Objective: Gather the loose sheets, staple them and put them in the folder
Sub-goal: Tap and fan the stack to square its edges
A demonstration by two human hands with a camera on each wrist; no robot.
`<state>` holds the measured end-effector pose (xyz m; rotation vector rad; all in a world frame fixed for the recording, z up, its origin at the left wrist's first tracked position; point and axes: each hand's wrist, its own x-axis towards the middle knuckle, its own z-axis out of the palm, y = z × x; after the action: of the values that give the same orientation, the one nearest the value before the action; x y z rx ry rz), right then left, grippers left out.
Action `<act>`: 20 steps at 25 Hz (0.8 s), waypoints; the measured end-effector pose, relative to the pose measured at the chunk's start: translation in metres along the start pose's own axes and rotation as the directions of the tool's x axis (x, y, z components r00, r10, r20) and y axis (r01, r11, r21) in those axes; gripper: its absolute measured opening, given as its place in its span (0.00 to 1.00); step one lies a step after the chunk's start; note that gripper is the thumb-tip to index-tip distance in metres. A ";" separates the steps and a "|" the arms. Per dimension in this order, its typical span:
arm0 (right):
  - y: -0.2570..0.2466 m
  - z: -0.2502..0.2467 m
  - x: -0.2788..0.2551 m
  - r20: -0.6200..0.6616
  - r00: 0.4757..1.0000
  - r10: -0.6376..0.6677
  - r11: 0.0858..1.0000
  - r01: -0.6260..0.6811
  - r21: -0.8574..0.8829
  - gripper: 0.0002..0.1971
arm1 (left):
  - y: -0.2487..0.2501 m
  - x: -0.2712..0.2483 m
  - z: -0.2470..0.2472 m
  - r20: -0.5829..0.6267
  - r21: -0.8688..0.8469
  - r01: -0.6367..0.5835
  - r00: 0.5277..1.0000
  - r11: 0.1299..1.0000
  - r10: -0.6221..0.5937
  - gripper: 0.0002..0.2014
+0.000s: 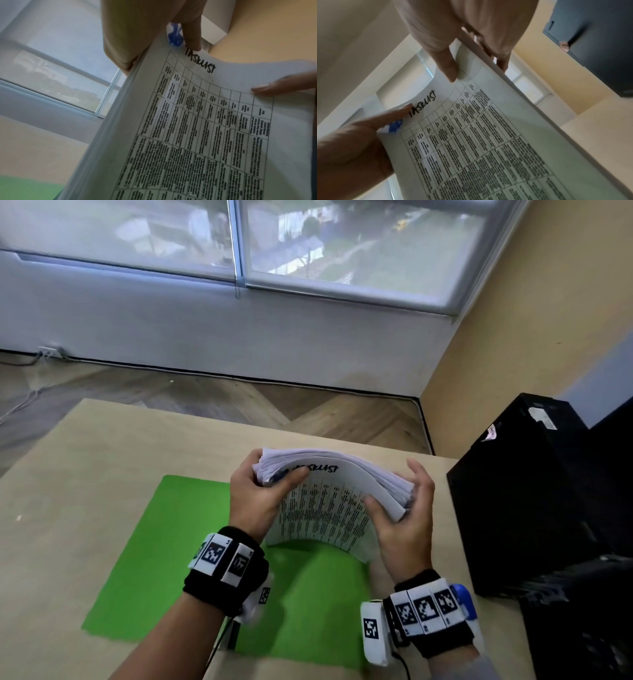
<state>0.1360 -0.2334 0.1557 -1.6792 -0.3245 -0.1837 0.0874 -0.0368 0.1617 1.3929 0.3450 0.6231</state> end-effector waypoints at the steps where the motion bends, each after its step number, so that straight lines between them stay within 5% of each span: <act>1: 0.000 -0.001 0.001 -0.008 0.999 -0.052 0.998 0.052 -0.028 0.43 | 0.002 0.002 0.001 -0.003 0.002 -0.005 1.000 1.000 0.005 0.13; 6: 0.000 -0.005 0.004 0.100 0.950 -0.297 0.862 0.312 -0.400 0.31 | 0.002 0.012 0.010 -0.097 -0.027 0.080 0.992 0.996 -0.083 0.24; 15: -0.007 -0.005 0.013 0.140 0.916 -0.375 0.693 0.378 -0.614 0.25 | 0.000 0.032 0.021 -0.268 0.118 0.175 0.954 0.977 -0.139 0.24; 17: 0.002 -0.009 0.017 0.077 0.944 -0.321 0.752 0.303 -0.585 0.26 | -0.001 0.033 0.022 -0.286 0.170 0.172 0.951 0.970 -0.118 0.26; 20: 0.025 -0.015 0.021 0.033 0.999 0.008 0.964 0.001 -0.265 0.21 | 0.005 0.033 0.019 -0.219 0.157 0.177 0.965 0.972 -0.141 0.28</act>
<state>0.1652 -0.2487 0.1407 -1.9491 -0.3335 -0.2032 0.1239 -0.0322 0.1737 1.4540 0.6865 0.6166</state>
